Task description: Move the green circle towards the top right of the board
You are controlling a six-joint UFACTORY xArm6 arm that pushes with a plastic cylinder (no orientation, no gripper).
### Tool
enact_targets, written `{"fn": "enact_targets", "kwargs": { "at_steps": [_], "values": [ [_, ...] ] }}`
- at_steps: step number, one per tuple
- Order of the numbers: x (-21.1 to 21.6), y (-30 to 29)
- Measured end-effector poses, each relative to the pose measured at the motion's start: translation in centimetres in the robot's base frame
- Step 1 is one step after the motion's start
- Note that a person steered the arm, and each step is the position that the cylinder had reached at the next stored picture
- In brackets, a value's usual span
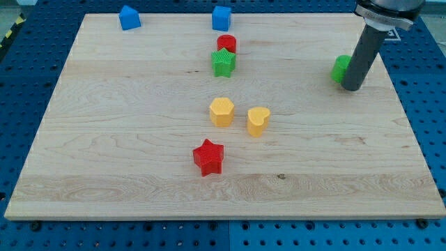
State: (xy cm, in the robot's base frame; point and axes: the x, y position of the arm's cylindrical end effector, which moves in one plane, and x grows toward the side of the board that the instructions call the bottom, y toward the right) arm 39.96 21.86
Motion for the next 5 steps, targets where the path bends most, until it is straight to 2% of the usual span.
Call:
{"fn": "enact_targets", "kwargs": {
  "at_steps": [3, 5],
  "values": [
    [-0.9, -0.3],
    [-4.1, -0.2]
  ]
}}
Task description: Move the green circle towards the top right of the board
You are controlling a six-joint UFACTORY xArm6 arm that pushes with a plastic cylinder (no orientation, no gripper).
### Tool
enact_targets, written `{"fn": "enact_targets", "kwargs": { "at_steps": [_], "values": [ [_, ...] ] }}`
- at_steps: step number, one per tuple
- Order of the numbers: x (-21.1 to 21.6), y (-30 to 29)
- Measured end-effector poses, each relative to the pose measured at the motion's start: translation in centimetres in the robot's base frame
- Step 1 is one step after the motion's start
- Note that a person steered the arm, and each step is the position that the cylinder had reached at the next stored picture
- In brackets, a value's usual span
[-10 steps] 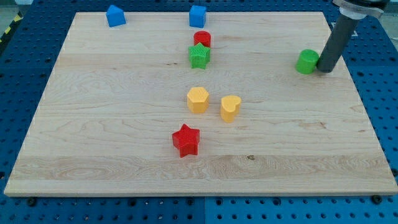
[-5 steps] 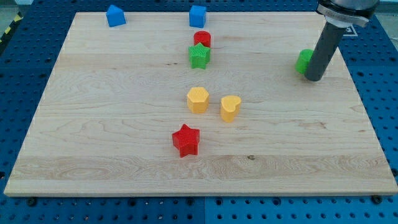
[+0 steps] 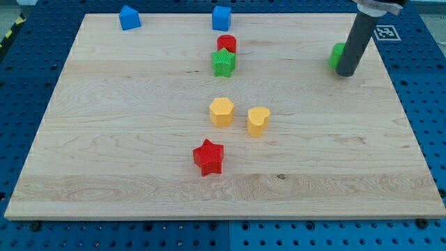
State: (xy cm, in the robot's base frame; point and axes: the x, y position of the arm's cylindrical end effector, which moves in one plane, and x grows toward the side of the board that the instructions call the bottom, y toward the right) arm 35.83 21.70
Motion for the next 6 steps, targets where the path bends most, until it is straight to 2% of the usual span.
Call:
{"fn": "enact_targets", "kwargs": {
  "at_steps": [4, 6],
  "values": [
    [-7.5, 0.0],
    [-8.1, -0.6]
  ]
}}
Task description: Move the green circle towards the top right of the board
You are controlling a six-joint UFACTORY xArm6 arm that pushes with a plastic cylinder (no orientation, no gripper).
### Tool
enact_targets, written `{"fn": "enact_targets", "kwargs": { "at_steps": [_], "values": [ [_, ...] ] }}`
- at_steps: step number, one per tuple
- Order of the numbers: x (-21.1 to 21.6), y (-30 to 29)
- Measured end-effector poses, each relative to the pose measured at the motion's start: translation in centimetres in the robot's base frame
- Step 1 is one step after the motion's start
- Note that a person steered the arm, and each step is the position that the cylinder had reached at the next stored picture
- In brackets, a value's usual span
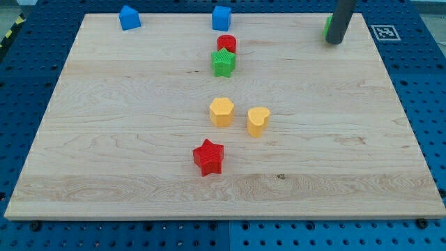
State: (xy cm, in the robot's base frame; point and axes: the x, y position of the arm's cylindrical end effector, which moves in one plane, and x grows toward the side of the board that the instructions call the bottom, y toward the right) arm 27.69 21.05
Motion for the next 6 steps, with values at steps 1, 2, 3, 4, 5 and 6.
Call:
{"fn": "enact_targets", "kwargs": {
  "at_steps": [1, 2, 3, 4, 5, 6],
  "values": [
    [-1.0, -0.9],
    [-1.7, -1.2],
    [-2.6, -1.2],
    [-3.5, -1.2],
    [-4.2, -1.2],
    [-4.9, -1.2]
  ]
}}
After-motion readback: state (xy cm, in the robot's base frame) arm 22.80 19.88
